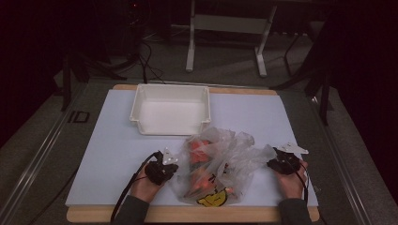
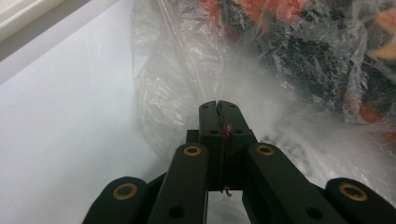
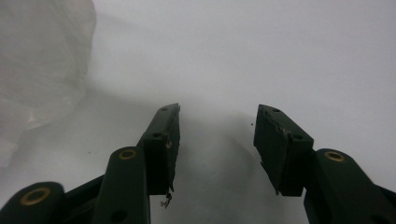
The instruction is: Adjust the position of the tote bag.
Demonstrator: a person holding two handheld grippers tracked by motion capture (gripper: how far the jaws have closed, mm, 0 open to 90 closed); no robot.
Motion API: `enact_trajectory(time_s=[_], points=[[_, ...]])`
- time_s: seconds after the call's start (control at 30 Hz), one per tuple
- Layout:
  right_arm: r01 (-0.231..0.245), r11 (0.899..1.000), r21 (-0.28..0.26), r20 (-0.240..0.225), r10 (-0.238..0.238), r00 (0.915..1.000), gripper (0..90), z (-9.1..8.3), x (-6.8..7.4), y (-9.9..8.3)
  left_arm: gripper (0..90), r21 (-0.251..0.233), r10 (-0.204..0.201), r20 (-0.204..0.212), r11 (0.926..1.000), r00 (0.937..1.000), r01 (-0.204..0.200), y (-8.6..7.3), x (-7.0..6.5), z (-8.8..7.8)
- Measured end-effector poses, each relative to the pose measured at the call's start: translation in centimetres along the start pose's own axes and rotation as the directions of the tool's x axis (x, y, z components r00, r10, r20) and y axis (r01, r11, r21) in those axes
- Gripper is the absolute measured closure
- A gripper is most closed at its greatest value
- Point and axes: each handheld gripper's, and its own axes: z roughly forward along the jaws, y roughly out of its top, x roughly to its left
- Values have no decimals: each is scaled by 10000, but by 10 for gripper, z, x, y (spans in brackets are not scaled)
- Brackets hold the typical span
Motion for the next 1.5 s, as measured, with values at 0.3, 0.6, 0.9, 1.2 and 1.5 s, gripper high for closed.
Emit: enact_trajectory(time_s=[0.3, 0.6, 0.9, 1.2, 1.5], points=[[26, 10000, -18, -1, -26, 10000, 497, 0, 0, 0, 841, -15, -78, -177, 10000, 9998, 78, -11, 3, -9], [55, 10000, 5, 17, -55, 10000, 497, 0, 1, 0, 759, 0, 97, -301, 10000, 9995, -97, -15, 5, -15], [89, 9999, -49, 9, -89, 10000, 496, 0, 0, 0, 641, -747, 552, -79, 9957, 9984, -557, 8, 2, -23], [97, 9999, -54, 1, -97, 10000, 496, 0, 0, 0, 549, -1668, 840, -74, 9824, 9964, -840, 42, 2, -30], [97, 9999, -50, -11, -97, 10000, 495, 0, 0, 0, 466, -2256, 1491, 407, 9646, 9880, -1363, 76, -3, -30]])
